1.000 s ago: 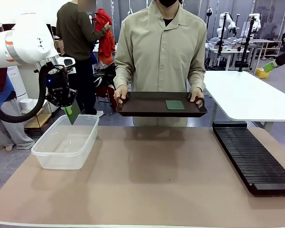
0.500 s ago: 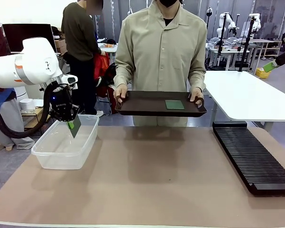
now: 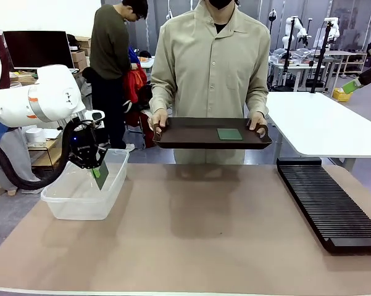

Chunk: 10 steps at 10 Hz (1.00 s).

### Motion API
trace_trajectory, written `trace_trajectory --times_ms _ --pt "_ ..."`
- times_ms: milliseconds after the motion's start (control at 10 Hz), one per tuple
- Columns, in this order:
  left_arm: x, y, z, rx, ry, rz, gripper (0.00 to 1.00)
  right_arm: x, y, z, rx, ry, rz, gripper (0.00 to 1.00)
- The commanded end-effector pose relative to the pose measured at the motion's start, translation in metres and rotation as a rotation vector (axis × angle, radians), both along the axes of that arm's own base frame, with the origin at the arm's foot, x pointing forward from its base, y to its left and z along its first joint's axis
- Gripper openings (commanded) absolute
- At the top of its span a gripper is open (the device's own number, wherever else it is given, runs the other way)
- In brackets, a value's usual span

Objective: Sort PCBs into racks and boxes based on the side picked up.
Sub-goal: If the short side of the Blank PCB is picked up, insert it into the PCB Rack ; if the long side is picked up, place it in the Organizing box.

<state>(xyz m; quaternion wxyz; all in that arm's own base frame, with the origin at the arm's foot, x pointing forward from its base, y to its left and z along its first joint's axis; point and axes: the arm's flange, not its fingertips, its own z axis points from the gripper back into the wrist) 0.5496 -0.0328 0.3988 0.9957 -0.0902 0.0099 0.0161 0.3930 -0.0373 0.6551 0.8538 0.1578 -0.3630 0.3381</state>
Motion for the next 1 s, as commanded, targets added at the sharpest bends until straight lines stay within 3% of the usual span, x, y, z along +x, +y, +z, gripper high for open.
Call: trace_trajectory --times_ms 0,100,400,500,600,700,800,900 --pt "0.001 -0.002 -0.014 -0.028 0.02 0.015 0.02 0.0 0.0 -0.002 0.002 0.005 0.009 1.0" --pt "-0.001 -0.002 -0.023 -0.028 0.057 0.008 0.02 0.0 0.0 -0.002 0.002 0.005 0.009 1.0" --pt "-0.001 -0.001 -0.034 -0.076 0.041 0.013 0.02 0.0 0.0 -0.002 0.002 0.005 0.009 1.0" --pt "-0.002 -0.001 -0.033 -0.089 0.053 -0.004 0.22 0.0 0.0 -0.002 0.002 0.005 0.009 1.0" --pt "-0.002 0.001 -0.031 -0.085 0.059 -0.004 0.22 0.0 0.0 -0.002 0.002 0.005 0.009 1.0" --pt "-0.003 0.003 -0.03 -0.084 0.071 -0.01 0.42 0.0 0.0 -0.002 0.002 0.005 0.009 1.0" --pt "-0.003 0.004 -0.026 -0.078 0.076 -0.01 0.26 0.0 0.0 -0.002 0.002 0.005 0.009 1.0" --pt "-0.004 0.007 -0.022 -0.061 0.075 -0.006 0.62 0.0 0.0 -0.002 0.002 0.005 0.009 1.0"
